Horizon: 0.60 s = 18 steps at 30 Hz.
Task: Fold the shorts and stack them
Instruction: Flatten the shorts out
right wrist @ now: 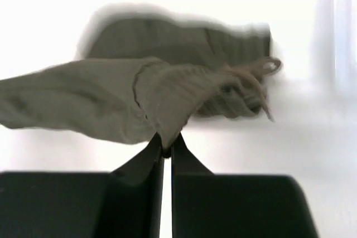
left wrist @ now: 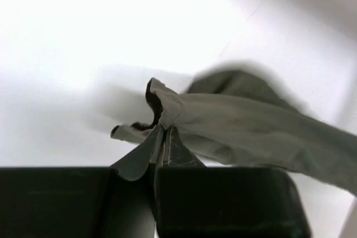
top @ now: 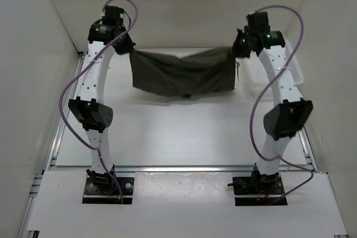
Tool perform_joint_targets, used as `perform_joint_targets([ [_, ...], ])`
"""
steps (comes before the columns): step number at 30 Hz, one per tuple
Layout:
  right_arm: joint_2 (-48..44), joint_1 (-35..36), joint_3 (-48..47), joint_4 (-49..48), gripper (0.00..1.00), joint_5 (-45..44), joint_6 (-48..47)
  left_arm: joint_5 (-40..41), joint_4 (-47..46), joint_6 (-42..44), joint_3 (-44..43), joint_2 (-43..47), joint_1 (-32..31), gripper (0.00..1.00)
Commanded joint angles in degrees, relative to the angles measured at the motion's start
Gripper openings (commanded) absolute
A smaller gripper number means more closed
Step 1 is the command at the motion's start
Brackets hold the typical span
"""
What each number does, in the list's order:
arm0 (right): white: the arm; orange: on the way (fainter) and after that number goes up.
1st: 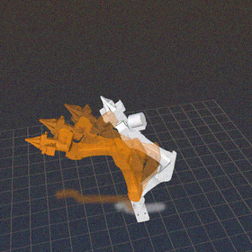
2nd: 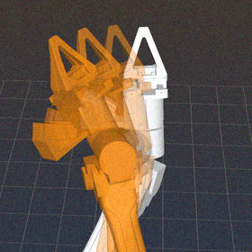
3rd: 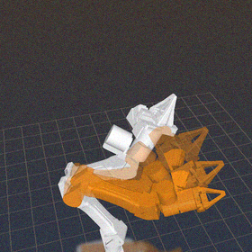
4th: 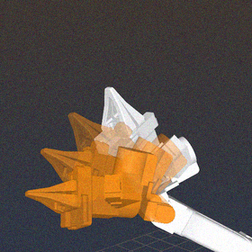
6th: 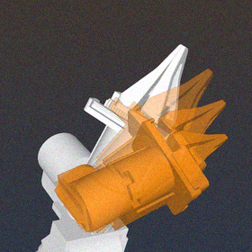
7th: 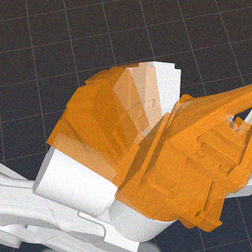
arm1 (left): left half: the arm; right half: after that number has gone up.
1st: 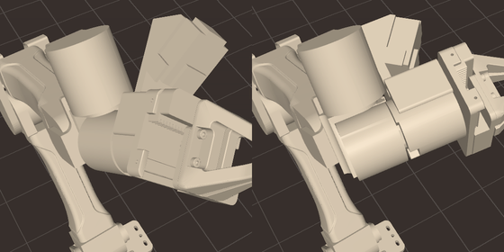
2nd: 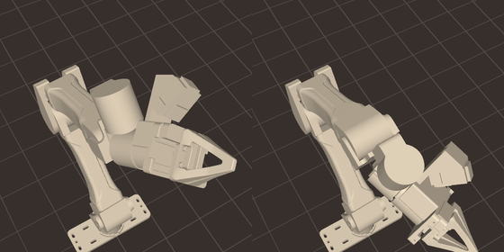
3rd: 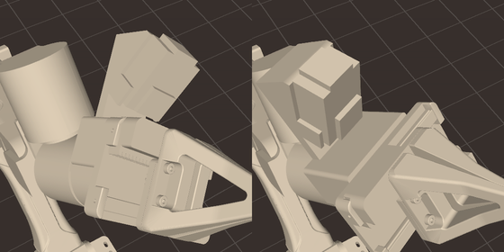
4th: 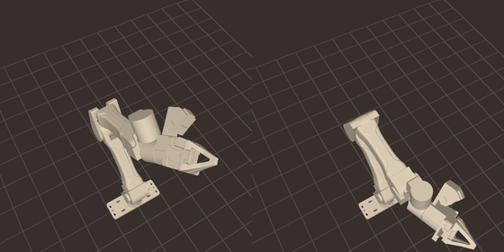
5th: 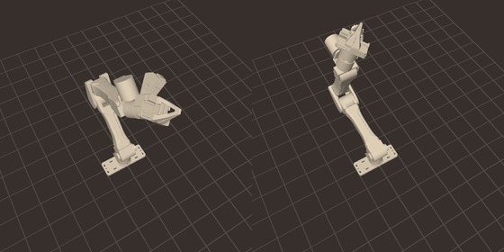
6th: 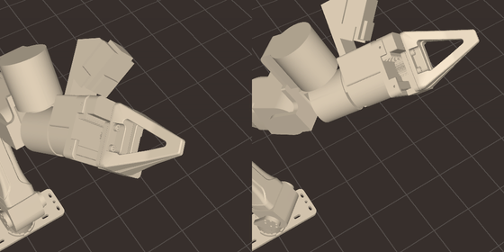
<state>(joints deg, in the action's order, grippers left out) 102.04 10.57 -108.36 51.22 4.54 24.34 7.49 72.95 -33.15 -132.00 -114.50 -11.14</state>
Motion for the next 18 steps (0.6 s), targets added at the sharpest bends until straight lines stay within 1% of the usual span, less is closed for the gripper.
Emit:
perform_joint_targets([
  [1,10.0,-1.6,-27.6,5.4,0.00,0.5,-1.9,-2.7,4.8,2.4,-20.1,-4.4,4.2,0.10],
  [2,11.6,-1.6,-32.5,5.4,0.00,1.0,-1.9,-5.6,2.5,1.9,-20.6,-3.3,5.5,0.10],
  [4,12.5,-1.6,-38.6,5.4,0.00,3.7,-0.6,-7.4,-4.0,1.3,-14.0,1.4,6.0,0.10],
  [5,11.7,-1.6,-37.6,4.5,0.00,4.4,-0.6,-8.3,-10.7,1.3,-9.8,7.0,6.7,0.10],
  [6,10.2,-1.6,-35.5,3.8,0.00,4.4,-0.6,-8.8,-12.9,1.3,-3.4,9.4,6.7,0.10],
  [7,6.1,-1.6,-28.6,3.3,0.00,4.4,-0.6,-8.8,-14.0,1.3,-1.3,11.3,6.7,0.10],
  [8,3.5,-1.6,-23.9,1.6,0.00,3.6,-1.1,-8.1,-14.0,1.9,0.2,14.5,6.2,0.10],
  [9,-2.2,-1.6,-18.7,0.3,0.00,3.6,-1.1,-7.3,-14.0,2.5,4.8,16.3,6.2,0.10],
  [10,-5.3,-1.6,-7.8,-1.1,0.00,3.6,-1.7,-7.3,-14.0,2.5,8.0,18.2,6.2,0.10],
  [11,-8.2,-1.6,-2.3,-3.5,0.00,3.6,-1.7,-7.3,-14.0,2.5,11.9,20.2,5.6,0.10],
  [12,-13.6,-1.6,2.8,-4.3,0.00,3.6,-1.7,-8.0,-14.5,1.8,20.9,24.3,4.9,0.10],
  [13,-16.1,-1.6,7.8,-5.0,0.00,3.0,-1.7,-8.0,-15.8,0.9,25.9,26.2,4.4,0.10],
  [14,-18.6,-1.6,17.6,-5.7,0.00,3.0,-1.7,-8.0,-16.7,0.1,31.0,28.1,3.8,0.10],
  [15,-22.8,-1.6,22.5,-7.3,0.00,3.0,-1.1,-8.0,-17.4,-0.7,35.9,31.1,2.4,0.10],
  [16,-24.7,-1.6,27.0,-7.8,0.00,3.0,-0.4,-6.9,-18.1,-2.5,45.8,32.6,1.7,0.10],
  [17,-26.2,-1.6,34.6,-7.8,0.00,3.0,0.1,-5.9,-19.3,-3.4,50.7,33.7,0.9,0.10],
  [18,-28.5,-1.6,38.1,-8.9,0.00,3.0,1.2,-4.9,-19.9,-4.4,55.3,34.5,0.2,0.10],
])
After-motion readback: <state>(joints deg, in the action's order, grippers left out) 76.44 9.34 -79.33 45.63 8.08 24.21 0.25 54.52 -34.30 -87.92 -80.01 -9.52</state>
